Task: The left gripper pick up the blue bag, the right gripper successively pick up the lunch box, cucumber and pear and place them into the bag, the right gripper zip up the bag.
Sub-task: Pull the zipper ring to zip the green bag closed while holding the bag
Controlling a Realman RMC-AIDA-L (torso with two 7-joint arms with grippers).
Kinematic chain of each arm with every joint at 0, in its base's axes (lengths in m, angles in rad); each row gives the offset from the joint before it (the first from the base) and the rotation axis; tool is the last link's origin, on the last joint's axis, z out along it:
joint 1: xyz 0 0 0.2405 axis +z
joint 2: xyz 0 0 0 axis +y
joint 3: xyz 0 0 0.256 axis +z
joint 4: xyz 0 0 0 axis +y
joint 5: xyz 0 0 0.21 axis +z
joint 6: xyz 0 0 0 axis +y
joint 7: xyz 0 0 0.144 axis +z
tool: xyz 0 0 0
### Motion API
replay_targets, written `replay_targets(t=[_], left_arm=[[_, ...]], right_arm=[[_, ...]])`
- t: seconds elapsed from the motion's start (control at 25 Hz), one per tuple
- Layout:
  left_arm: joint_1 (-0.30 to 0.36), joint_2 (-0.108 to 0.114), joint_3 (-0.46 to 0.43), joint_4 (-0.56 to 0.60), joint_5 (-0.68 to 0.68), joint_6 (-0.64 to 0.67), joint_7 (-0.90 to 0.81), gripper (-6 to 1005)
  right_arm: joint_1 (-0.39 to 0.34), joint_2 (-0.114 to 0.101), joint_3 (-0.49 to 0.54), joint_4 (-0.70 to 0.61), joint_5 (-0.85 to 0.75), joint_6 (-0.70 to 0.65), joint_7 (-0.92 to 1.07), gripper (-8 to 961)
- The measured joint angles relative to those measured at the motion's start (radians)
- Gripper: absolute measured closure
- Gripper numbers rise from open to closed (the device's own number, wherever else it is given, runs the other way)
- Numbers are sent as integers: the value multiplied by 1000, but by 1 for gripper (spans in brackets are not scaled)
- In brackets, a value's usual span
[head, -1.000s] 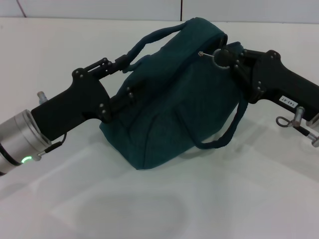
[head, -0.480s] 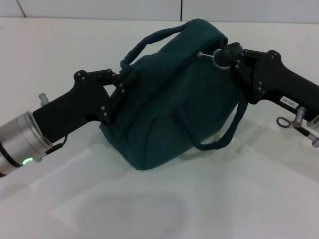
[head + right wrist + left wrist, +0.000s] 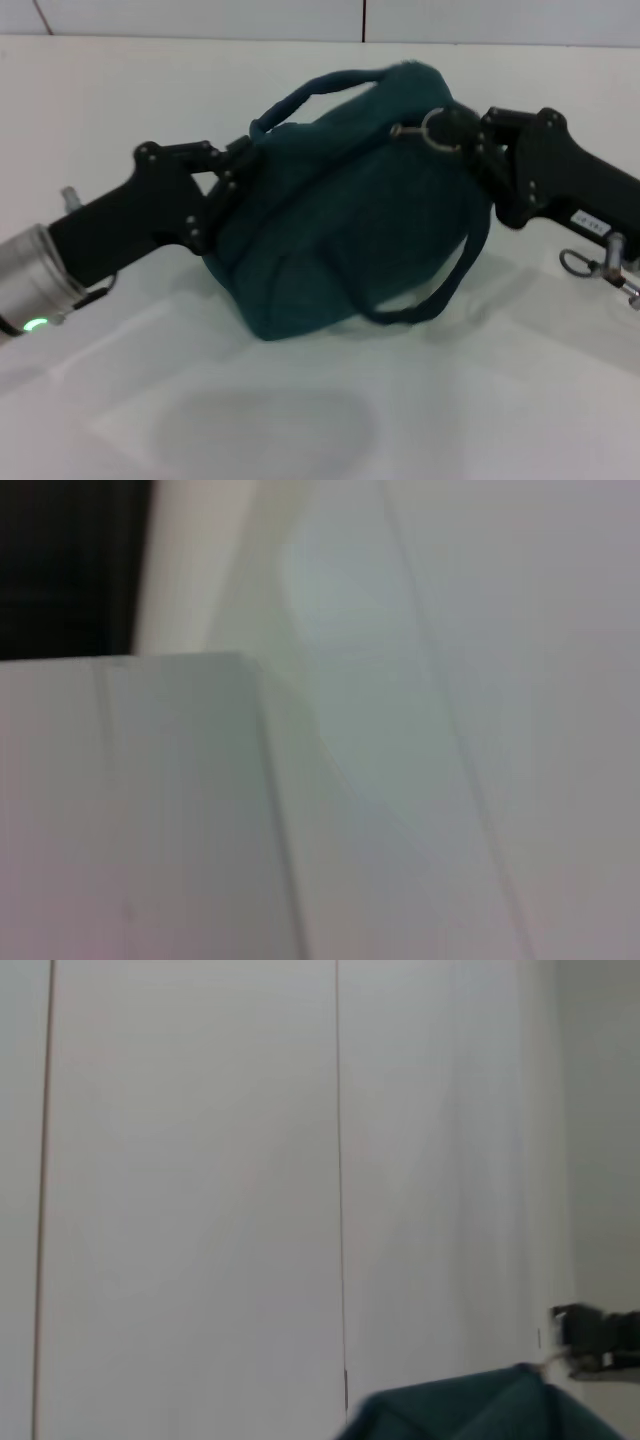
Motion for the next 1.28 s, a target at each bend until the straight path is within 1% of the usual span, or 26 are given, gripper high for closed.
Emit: replay_targets(t=[0.04, 0.12, 0.16, 0.2, 0.32, 0.36, 0.44, 0.64, 0.84, 1.08, 1.28], left_arm=[[1, 10, -1, 2, 0, 9, 0, 934], [1, 36, -1, 7, 1, 38, -2, 934], [1, 54, 0, 10, 1, 53, -5, 934], [1, 65, 0, 13, 1, 61, -8, 934], [-1, 91, 2, 24, 1, 70, -21, 935], [0, 94, 2, 31, 2, 69, -27, 935], [1, 96, 0, 40, 14, 64, -32, 937], [-2, 88, -5, 40, 41, 33, -28, 938], [-7, 86, -5, 40, 45, 18, -27, 937], [-10, 83, -2, 41, 60, -2, -27, 943], [-11, 81, -6, 41, 74, -7, -27, 944]], right_arm=[[1, -1, -4, 0, -6, -19, 0, 944], [3, -1, -16, -3, -14, -56, 0, 944], [3, -2, -20, -5, -16, -65, 0, 944], [4, -2, -24, -7, -18, -74, 0, 944], [4, -2, -25, -8, -24, -80, 0, 944], [3, -2, -23, -6, -24, -78, 0, 944], [2, -2, -20, -1, -21, -63, 0, 944], [-14, 0, -17, 11, -19, -27, 0, 944], [-21, -2, -17, 44, -19, -36, 5, 944], [-41, -2, 11, 49, -5, -64, 2, 944], [-59, -7, 22, 53, -3, -62, 5, 944]])
